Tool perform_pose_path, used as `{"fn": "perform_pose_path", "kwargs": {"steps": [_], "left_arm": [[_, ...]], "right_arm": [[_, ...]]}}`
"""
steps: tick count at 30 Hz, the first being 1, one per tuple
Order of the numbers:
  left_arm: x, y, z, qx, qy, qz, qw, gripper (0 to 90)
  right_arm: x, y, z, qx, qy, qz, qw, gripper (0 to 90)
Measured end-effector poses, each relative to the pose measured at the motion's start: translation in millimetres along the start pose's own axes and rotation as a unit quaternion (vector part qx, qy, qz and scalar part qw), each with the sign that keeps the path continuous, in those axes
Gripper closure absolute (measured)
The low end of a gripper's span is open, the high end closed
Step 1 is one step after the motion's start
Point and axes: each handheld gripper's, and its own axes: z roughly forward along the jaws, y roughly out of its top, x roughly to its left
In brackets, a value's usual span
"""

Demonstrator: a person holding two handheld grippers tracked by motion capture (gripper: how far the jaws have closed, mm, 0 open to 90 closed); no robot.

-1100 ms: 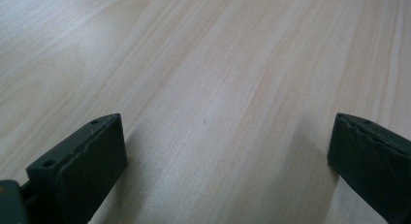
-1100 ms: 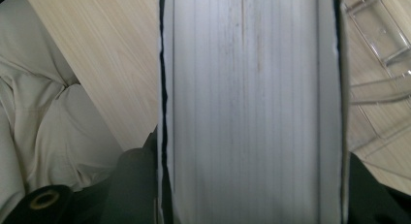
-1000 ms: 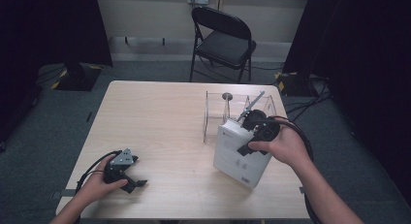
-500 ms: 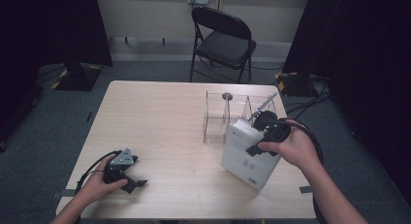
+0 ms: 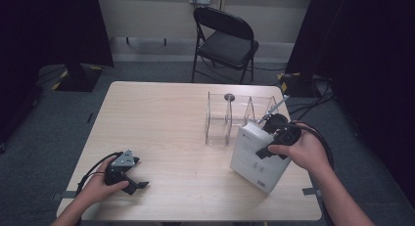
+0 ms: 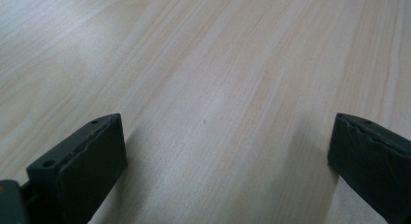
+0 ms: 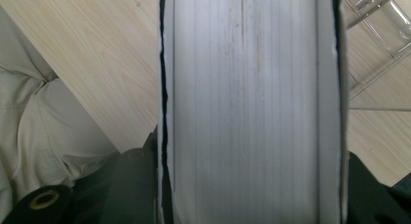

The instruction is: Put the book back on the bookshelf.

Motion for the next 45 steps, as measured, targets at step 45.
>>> {"fn": "perform_pose_path", "kwargs": {"steps": [45], "left_arm": [[0.1, 0.0, -0.1, 0.0, 0.0, 0.0, 1.0, 0.0]], "right_arm": [[-31.5, -38.5, -14.4, -0.005, -0.032, 0.07, 0.997, 52.2]]}}
